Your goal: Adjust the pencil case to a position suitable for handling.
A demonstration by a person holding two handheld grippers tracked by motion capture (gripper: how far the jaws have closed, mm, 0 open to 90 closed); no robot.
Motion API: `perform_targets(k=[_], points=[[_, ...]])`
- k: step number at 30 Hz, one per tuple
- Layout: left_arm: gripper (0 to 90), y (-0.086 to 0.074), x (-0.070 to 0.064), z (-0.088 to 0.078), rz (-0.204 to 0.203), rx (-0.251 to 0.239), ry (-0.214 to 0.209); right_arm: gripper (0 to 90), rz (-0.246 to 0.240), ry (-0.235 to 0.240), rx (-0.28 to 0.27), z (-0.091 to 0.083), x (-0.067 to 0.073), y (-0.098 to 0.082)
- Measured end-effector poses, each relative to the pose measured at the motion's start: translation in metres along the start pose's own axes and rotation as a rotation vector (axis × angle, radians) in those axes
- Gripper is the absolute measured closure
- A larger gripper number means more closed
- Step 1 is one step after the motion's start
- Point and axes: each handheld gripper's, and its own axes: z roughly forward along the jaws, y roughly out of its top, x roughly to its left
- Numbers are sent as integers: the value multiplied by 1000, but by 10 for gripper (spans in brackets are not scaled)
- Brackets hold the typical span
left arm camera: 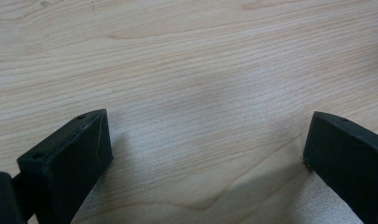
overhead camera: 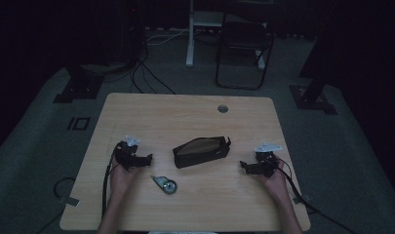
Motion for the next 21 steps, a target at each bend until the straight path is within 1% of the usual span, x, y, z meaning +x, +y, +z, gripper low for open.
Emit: perform_targets(k=[3,4,6,8,10,11,13,14,15,17,19,20,21], points=[[21,0,-1,0,-9,-2,9,121,-2,2,0,0,0,0],[40,0,-1,-1,-7,-8,9,121,-2,3,0,0,0,0],[142,1,-2,-4,-6,-13,7,121,-3,3,1,0,0,0],[165,1,-3,-4,-6,-7,9,121,-3,4,1,0,0,0],[194,1,-3,-5,-1,-8,3,121,-4,5,1,0,0,0],[194,1,-3,-5,4,-9,-1,121,-5,6,1,0,0,0],[269,3,-4,-8,-3,9,0,159,4,-1,2,0,-1,1],[305,4,-5,-9,-6,23,-1,197,9,-7,4,0,-1,2],[320,5,-5,-10,-4,30,-2,231,15,-12,2,-1,-1,3],[349,5,-6,-12,-4,36,-8,249,24,-7,-1,-2,0,4],[351,5,-7,-15,6,21,-5,284,12,-7,-9,-3,4,7],[354,5,-7,-15,6,21,-5,284,12,-7,-9,-3,4,7],[354,6,-8,-18,9,9,-6,285,7,-11,-16,-4,6,8]])
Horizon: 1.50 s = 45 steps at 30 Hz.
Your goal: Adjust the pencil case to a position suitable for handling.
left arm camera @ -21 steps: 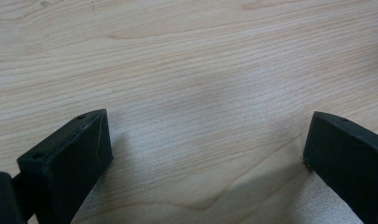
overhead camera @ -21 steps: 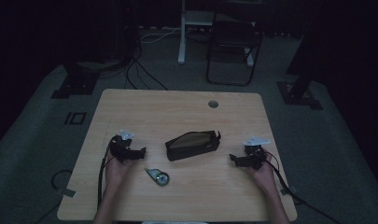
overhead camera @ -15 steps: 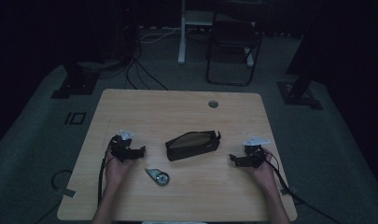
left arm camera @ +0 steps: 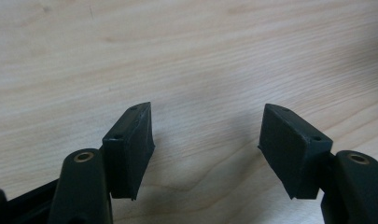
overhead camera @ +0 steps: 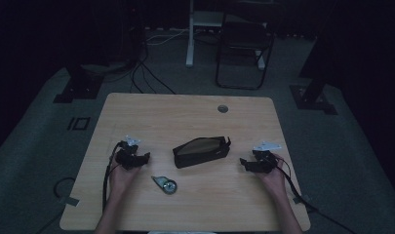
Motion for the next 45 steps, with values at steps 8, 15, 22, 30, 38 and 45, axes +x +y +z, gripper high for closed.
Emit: perform_targets(k=[8,15,22,30,38,45], points=[[380,8,-26,-32,63,-97,-54,433,-12,2,-72,-15,14,21],[404,9,-52,-35,129,-97,-106,447,-2,8,-94,-16,21,35],[410,13,-77,-19,174,-70,-123,449,35,-11,-76,-4,23,49],[410,14,-87,-10,178,-56,-133,447,50,-19,-51,13,22,55],[412,13,-88,-11,178,-56,-121,450,32,11,-52,22,26,60],[414,8,-81,-16,151,-59,-105,450,23,25,-54,31,33,68]])
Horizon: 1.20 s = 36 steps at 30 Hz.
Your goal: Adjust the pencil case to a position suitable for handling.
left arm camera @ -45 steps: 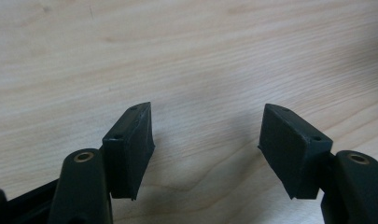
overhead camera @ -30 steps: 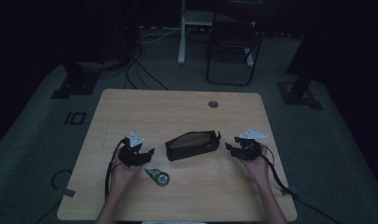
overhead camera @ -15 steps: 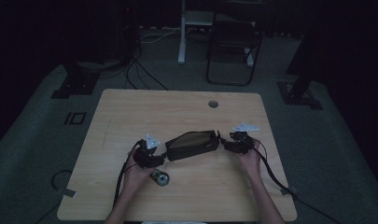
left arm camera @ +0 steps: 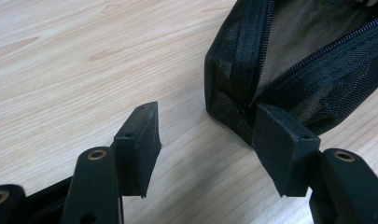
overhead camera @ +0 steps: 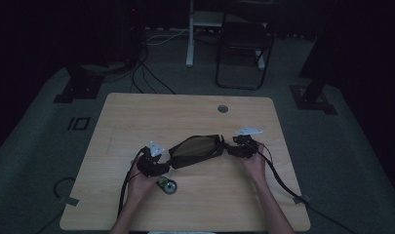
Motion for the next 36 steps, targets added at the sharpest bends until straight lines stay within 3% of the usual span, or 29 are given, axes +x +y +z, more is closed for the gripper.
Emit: perform_targets(k=[11,16,21,24,30,36], points=[[413,-8,4,-7,-9,-3,9,448,2,13,5,13,5,10],[397,-10,10,-14,-15,-15,24,408,4,-2,-2,12,3,9],[398,-19,11,-28,3,-4,46,388,11,-21,-12,4,0,2],[403,-34,13,-39,-1,19,60,383,-1,-29,-10,-3,-2,-4],[426,-53,13,-52,-38,31,52,381,-11,-35,-6,-16,-2,-18],[473,-61,8,-56,-40,36,29,376,-43,-47,12,-24,1,-30]])
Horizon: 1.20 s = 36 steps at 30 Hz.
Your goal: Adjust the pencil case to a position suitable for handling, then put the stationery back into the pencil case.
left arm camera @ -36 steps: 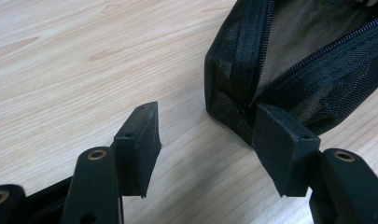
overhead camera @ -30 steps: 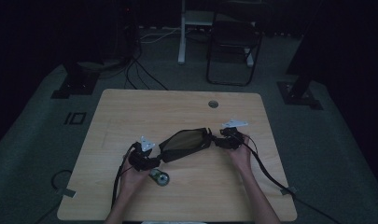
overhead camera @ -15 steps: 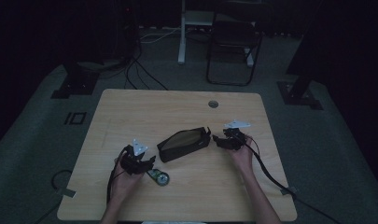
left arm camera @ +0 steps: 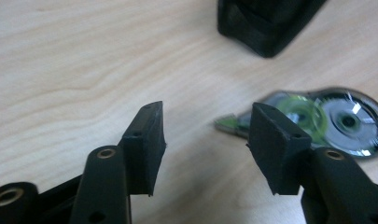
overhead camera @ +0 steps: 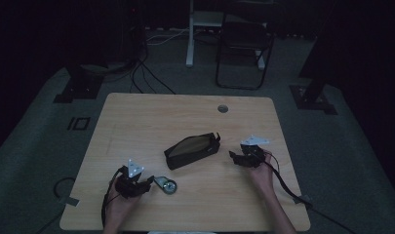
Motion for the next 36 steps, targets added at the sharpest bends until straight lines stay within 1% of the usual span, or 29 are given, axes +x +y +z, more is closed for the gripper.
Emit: perform_targets(k=[1,2,4,11,17,22,26,29,30,36], points=[[478,-2,-2,0,4,7,-4,371,-24,-10,11,-3,2,-4],[478,-3,-4,1,9,14,-5,371,-24,-10,11,-3,2,-4],[481,-7,-8,3,12,28,-6,370,-42,-9,18,-6,5,-10],[488,-10,-8,6,12,47,-5,362,-51,-16,25,-11,5,-16],[488,-9,-8,12,16,56,-4,362,-41,-17,26,-12,3,-20],[483,-3,-5,18,20,49,-10,362,-36,-21,29,-12,1,-24],[472,2,-6,23,41,46,-16,361,-33,-28,33,-13,1,-25],[470,5,-8,26,46,44,-19,361,-32,-25,31,-13,1,-25],[468,7,-9,28,58,44,-23,361,-34,-24,34,-11,1,-25],[463,15,-14,33,82,37,-38,360,-53,-32,50,-9,3,-27]])
